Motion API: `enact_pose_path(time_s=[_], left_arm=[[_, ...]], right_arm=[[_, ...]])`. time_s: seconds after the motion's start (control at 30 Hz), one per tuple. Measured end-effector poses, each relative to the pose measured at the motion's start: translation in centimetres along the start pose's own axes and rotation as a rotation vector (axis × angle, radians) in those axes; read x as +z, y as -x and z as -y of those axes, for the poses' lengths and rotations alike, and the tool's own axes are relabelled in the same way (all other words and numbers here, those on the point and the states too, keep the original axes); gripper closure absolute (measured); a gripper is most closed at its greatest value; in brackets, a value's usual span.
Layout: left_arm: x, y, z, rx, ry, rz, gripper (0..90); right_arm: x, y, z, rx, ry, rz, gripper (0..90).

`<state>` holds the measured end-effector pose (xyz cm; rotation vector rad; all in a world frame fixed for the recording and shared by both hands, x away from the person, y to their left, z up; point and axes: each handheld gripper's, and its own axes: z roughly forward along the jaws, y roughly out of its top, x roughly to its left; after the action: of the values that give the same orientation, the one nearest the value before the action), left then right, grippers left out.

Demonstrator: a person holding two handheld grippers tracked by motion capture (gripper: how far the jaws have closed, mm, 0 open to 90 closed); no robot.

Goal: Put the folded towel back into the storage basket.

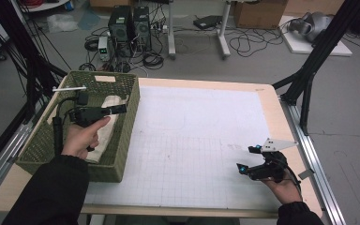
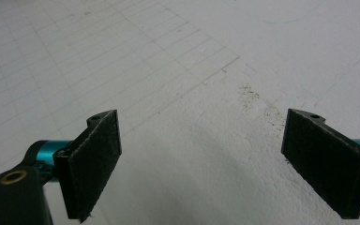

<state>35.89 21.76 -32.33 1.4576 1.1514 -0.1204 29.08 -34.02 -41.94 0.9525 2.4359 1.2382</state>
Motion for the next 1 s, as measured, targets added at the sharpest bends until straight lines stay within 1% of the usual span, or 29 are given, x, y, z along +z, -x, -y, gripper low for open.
enact_pose_path(time_s=[0.1,0.2,0.27,0.33,0.37,0.53,0.67,0.77,0.8,0.87,0.97,1.0], left_arm=[[0.6,0.5,0.2,0.007,-0.001,-0.002,44.7],[1.2,1.1,0.3,0.005,-0.002,0.01,44.6],[1.5,1.3,0.3,0.007,-0.007,0.009,44.6],[1.7,1.5,0.3,-0.006,-0.005,0.006,44.1],[1.9,1.5,0.3,-0.001,-0.007,0.008,44.1],[2.5,1.7,0.4,-0.005,-0.023,-0.004,44.3],[3.1,2.1,0.6,-0.007,-0.026,0.003,44.3],[3.5,2.5,0.8,-0.012,-0.023,-0.006,43.8],[3.7,2.6,0.8,-0.013,-0.023,-0.003,43.4],[3.9,3.0,0.9,-0.002,-0.019,-0.011,43.4],[4.3,3.4,1.1,0.002,-0.007,-0.024,43.3],[4.4,3.5,1.1,0.003,-0.002,-0.023,43.1]], right_arm=[[0.0,0.1,0.0,-0.001,0.005,0.002,11.4],[0.0,0.1,0.0,-0.003,0.003,0.002,11.5],[0.1,0.1,-0.1,-0.005,0.005,0.001,11.4],[0.1,0.1,-0.1,-0.002,0.007,-0.001,11.4],[0.1,0.1,-0.1,-0.003,0.006,0.0,11.4],[0.1,0.1,-0.1,0.0,0.007,-0.002,11.4],[0.1,0.1,-0.1,-0.001,0.005,-0.002,11.4],[0.1,0.1,-0.1,-0.002,0.005,-0.004,11.4],[0.1,0.1,-0.1,-0.001,0.005,-0.004,11.5],[0.1,0.1,-0.1,-0.001,0.006,-0.004,11.4],[0.1,0.1,-0.2,-0.004,0.009,-0.008,11.4],[0.1,0.1,-0.2,-0.005,0.009,-0.008,11.5]])
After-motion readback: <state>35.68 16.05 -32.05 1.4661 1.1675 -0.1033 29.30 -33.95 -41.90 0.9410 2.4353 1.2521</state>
